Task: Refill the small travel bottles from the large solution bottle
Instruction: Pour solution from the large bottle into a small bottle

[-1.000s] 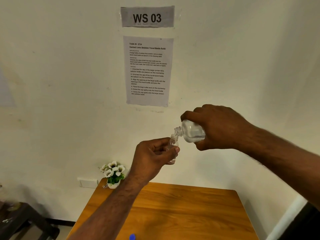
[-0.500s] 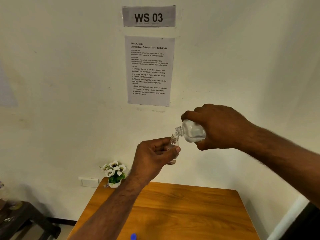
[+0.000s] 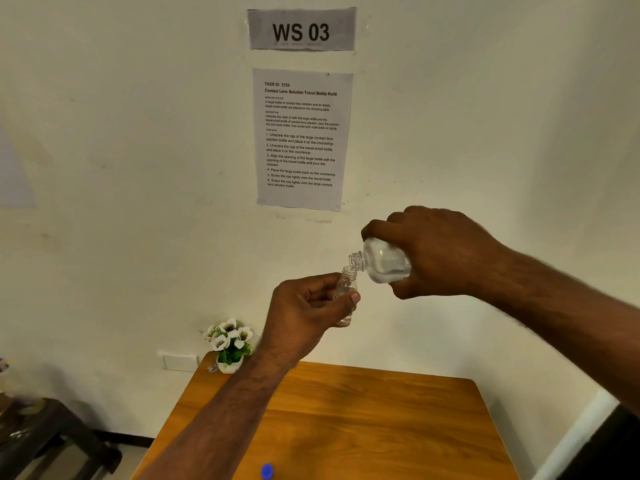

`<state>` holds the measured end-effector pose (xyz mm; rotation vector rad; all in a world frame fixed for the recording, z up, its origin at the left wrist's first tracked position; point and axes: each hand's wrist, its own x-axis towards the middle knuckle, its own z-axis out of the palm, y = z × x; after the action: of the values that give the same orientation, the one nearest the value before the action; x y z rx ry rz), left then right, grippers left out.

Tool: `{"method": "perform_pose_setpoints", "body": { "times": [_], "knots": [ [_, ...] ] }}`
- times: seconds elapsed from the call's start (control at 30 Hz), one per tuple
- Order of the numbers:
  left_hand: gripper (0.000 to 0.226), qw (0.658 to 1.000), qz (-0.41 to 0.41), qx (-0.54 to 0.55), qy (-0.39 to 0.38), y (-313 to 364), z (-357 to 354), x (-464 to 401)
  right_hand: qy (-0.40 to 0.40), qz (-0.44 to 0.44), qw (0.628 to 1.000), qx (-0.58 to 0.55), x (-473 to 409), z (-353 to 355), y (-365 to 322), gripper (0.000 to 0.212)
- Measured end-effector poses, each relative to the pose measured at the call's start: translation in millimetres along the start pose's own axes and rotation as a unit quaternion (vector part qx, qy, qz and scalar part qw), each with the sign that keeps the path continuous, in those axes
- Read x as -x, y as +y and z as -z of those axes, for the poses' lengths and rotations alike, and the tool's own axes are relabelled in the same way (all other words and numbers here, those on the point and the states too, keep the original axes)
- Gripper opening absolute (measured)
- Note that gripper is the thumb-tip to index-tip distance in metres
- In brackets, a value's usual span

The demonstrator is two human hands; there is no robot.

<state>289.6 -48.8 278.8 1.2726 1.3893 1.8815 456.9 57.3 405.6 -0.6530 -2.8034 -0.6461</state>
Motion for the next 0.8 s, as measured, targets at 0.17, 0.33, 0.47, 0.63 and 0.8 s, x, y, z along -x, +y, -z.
{"method": "perform_pose_setpoints", "body": {
  "times": [0.17, 0.33, 0.47, 0.63, 0.8],
  "knots": [
    [0.030, 1.000, -0.002, 0.000, -0.001, 1.7, 0.8, -0.1, 0.001, 0.001, 1.000, -0.001, -0.4, 1.7, 0.1, 0.072],
    [0.029, 1.000, -0.002, -0.001, -0.001, 1.3, 1.7, -0.1, 0.004, 0.002, 1.000, 0.005, -0.9, 1.6, -0.4, 0.072],
    [0.029, 1.000, -0.005, -0.004, -0.001, 1.3, 2.0, -0.4, 0.002, 0.001, 1.000, 0.004, -0.9, 1.8, -1.3, 0.072],
    [0.028, 1.000, -0.003, 0.002, 0.002, 1.3, 2.8, 0.4, 0.008, 0.005, 1.000, 0.012, -1.7, 1.4, -1.9, 0.072],
    [0.028, 1.000, -0.001, 0.011, 0.003, 2.1, 3.2, 0.6, 0.010, 0.005, 1.000, 0.012, -2.2, 1.1, -1.8, 0.071]
  ]
}}
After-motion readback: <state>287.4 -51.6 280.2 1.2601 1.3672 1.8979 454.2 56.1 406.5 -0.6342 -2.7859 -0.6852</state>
